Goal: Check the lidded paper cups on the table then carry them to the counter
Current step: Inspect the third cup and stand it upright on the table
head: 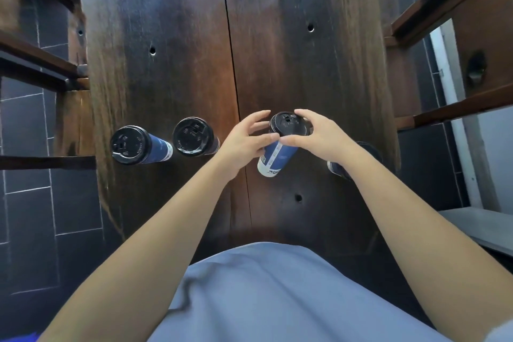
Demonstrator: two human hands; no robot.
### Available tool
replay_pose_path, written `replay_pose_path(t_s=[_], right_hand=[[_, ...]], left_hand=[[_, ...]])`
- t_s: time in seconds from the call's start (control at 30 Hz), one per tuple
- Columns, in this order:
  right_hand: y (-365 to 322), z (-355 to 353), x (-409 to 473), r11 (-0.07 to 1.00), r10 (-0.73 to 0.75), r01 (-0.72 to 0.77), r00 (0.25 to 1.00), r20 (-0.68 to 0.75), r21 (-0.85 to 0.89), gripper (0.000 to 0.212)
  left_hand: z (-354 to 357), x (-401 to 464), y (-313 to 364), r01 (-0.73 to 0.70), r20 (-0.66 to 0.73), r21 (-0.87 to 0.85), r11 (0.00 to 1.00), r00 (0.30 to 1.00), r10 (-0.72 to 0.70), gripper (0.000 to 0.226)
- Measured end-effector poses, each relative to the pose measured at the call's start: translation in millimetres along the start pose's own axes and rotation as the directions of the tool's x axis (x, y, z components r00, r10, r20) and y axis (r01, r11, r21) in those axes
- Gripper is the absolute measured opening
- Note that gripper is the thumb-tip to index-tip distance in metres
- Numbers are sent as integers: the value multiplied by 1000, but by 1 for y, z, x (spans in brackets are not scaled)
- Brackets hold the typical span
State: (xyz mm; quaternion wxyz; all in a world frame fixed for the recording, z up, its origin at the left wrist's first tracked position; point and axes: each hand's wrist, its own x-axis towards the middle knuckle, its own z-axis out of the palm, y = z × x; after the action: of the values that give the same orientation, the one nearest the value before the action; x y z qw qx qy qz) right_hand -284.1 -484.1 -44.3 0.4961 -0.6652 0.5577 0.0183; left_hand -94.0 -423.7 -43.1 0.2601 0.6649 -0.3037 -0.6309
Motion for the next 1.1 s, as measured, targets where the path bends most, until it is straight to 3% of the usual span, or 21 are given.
replay_pose_path(t_s=[0.13,0.3,0.43,0.67,0.77,0.83,0.9,1.0,1.1], right_hand=[[-12,2,12,998,-64,64,997,44,5,84],[-20,18,25,973,-222,226,972,80,-48,96],[-24,30,31,948,-298,308,948,116,-85,98],[-22,36,37,939,-304,322,942,143,-123,100],[-23,34,38,952,-284,301,938,200,-57,102],[-28,34,39,964,-261,266,945,200,3,92],[-34,37,41,977,-211,209,968,137,29,72],[-40,49,52,993,-93,100,991,-94,65,42],[-48,61,66,995,20,5,970,-241,103,36]], left_hand=[[-8,0,4,-5,-69,62,998,998,9,55],[-23,-8,-10,-112,-126,232,966,982,144,66],[-29,-13,-25,-127,-147,281,951,974,173,72],[-29,-11,-38,-160,-105,399,903,970,219,85],[-29,-10,-38,-170,-109,413,895,966,234,85],[-30,-10,-37,-183,-117,414,892,961,252,82],[-30,-10,-36,-189,-123,409,893,958,259,80],[-32,-9,-35,-179,-132,422,888,957,256,81],[-33,-8,-36,-159,-144,414,896,961,237,81]])
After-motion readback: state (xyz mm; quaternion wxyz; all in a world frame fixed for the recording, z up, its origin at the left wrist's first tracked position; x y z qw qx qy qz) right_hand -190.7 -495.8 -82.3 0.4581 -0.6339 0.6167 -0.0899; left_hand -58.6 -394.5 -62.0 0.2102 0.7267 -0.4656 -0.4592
